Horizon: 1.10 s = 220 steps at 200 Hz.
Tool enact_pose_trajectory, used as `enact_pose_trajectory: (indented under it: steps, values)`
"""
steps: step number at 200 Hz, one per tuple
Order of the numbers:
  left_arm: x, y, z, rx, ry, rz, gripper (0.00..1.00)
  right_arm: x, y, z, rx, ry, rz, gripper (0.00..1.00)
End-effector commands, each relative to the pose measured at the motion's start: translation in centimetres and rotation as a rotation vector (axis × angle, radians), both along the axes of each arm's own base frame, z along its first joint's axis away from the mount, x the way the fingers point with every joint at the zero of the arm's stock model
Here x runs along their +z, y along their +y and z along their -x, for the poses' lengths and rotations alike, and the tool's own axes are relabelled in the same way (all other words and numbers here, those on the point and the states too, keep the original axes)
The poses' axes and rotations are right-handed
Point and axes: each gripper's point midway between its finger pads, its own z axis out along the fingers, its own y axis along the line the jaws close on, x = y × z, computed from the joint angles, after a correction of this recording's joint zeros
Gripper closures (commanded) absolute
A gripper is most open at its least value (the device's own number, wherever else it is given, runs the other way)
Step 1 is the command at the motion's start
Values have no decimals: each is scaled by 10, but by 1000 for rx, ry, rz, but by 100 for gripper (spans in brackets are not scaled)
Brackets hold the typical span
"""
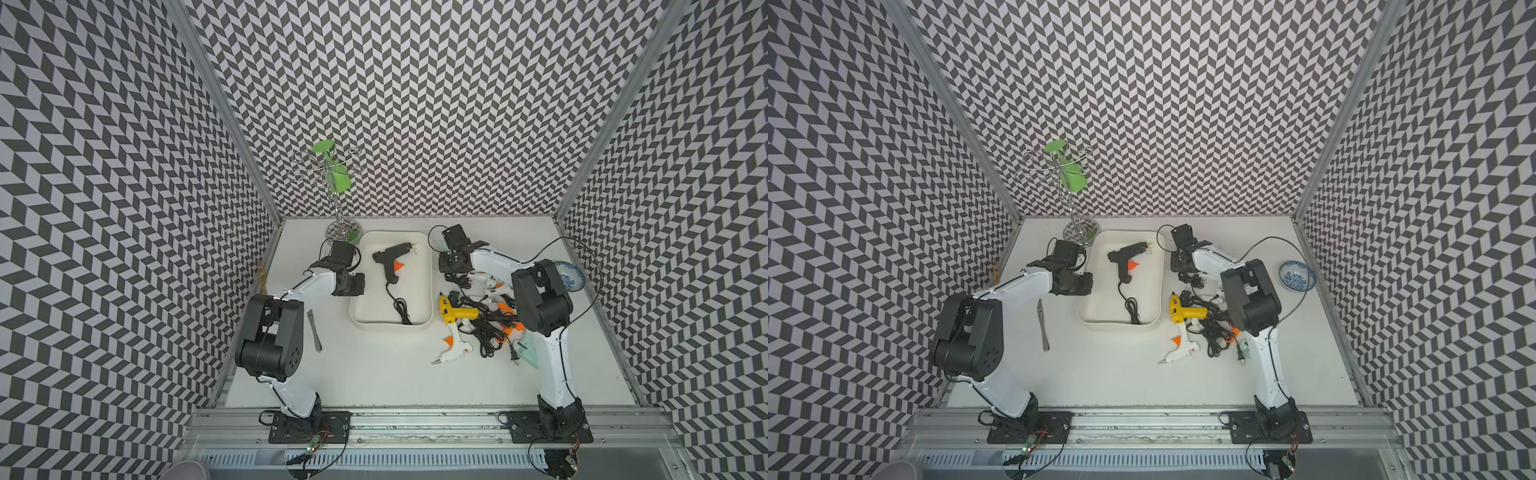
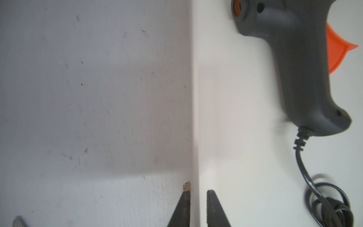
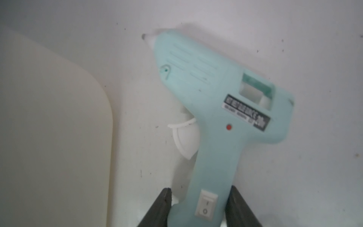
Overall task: Put the hot melt glue gun into the storage box
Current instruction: Pick up the hot melt adhesive gun from the center of the board.
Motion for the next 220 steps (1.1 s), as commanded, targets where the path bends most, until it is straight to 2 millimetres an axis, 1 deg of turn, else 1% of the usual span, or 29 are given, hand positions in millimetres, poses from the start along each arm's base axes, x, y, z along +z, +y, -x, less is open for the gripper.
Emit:
enact_pose_trajectory:
  steps: [1, 12, 19, 36, 65, 77, 110, 130, 145, 161, 169, 183, 204, 220]
  values:
    - [7, -4, 4, -2, -19, 24, 79, -34, -6, 16, 13, 99, 22, 65]
    - [7, -5, 5, -4, -20, 28, 79, -29, -5, 15, 20, 87, 19, 70]
    - [7, -5, 5, -2, -20, 28, 80, -25, -4, 14, 28, 79, 15, 75]
    - [8, -5, 5, 0, -25, 30, 79, -13, -3, 13, 41, 60, 12, 80]
    - [11, -5, 5, 2, -34, 35, 79, 12, -7, 14, 43, 15, 10, 84]
    - [11, -5, 5, 2, -35, 34, 79, 30, -7, 14, 44, -19, 5, 86]
    - [12, -6, 5, 10, -41, 45, 78, 92, -7, 18, 59, -133, -17, 86]
    - [8, -7, 5, 21, -29, 57, 77, 124, -6, 23, 74, -179, -22, 86]
    - [6, -8, 4, 27, -22, 64, 77, 146, -2, 28, 87, -206, -22, 86]
    - [5, -11, 4, 33, -16, 85, 77, 174, 6, 34, 100, -246, -21, 86]
    - [5, -13, 4, 37, -11, 98, 77, 191, 11, 38, 110, -270, -29, 86]
    - [3, -15, 5, 55, 0, 123, 77, 227, 25, 46, 137, -323, -61, 86]
    - [2, -20, 7, 58, 5, 161, 77, 281, 52, 65, 192, -420, -108, 86]
    - [2, -22, 8, 56, 5, 173, 77, 315, 72, 80, 227, -501, -142, 86]
